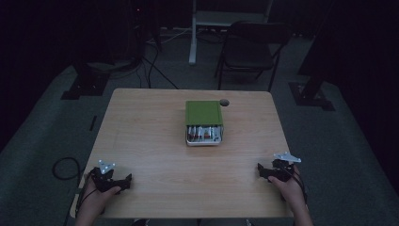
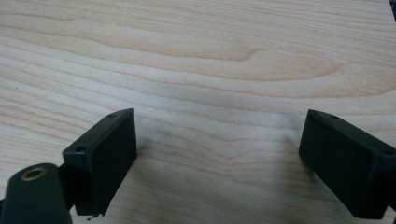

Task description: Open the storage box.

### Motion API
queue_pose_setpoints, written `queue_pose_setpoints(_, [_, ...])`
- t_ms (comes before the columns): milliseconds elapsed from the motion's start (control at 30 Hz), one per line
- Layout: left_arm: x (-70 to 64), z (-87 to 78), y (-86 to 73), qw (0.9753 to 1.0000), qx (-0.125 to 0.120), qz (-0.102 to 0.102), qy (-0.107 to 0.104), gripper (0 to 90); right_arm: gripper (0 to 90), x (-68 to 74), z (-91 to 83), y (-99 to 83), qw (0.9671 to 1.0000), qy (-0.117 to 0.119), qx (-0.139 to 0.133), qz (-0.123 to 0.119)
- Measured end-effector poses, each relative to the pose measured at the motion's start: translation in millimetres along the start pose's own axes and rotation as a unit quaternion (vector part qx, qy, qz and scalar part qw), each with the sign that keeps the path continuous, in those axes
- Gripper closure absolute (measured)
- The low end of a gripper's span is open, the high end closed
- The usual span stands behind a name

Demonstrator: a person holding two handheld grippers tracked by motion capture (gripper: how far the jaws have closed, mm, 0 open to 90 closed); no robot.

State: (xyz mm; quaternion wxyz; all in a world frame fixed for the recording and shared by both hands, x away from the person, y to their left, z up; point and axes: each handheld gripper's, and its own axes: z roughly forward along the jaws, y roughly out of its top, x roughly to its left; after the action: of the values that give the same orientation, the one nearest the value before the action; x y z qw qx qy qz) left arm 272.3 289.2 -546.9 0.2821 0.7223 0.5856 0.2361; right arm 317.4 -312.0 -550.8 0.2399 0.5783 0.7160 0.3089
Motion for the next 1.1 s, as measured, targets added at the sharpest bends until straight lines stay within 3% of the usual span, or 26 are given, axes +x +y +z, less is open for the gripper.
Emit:
queue_pose_setpoints(500, [0.0, 0.1, -0.1, 1.0000, -0.001, 0.000, 0.000, 0.0, 10.8, 0.1, -0.1, 0.0, 1.0000, 0.000, -0.001, 0.000])
queue_pose_setpoints(767, [0.1, 0.0, 0.0, 1.0000, 0.000, 0.001, 0.000, 0.0, 11.4, 7.1, 2.8, 3.0, 1.0000, -0.001, -0.002, -0.001])
queue_pose_setpoints(933, [0.1, 0.0, 0.0, 1.0000, 0.000, 0.001, 0.000, 0.0, 11.4, 17.9, 5.5, 6.1, 0.9997, 0.000, -0.007, -0.025])
queue_pose_setpoints(1100, [0.1, 0.0, 0.0, 1.0000, 0.000, 0.001, 0.000, 0.0, 11.4, 28.3, 6.1, 10.6, 0.9975, -0.024, -0.016, -0.065])
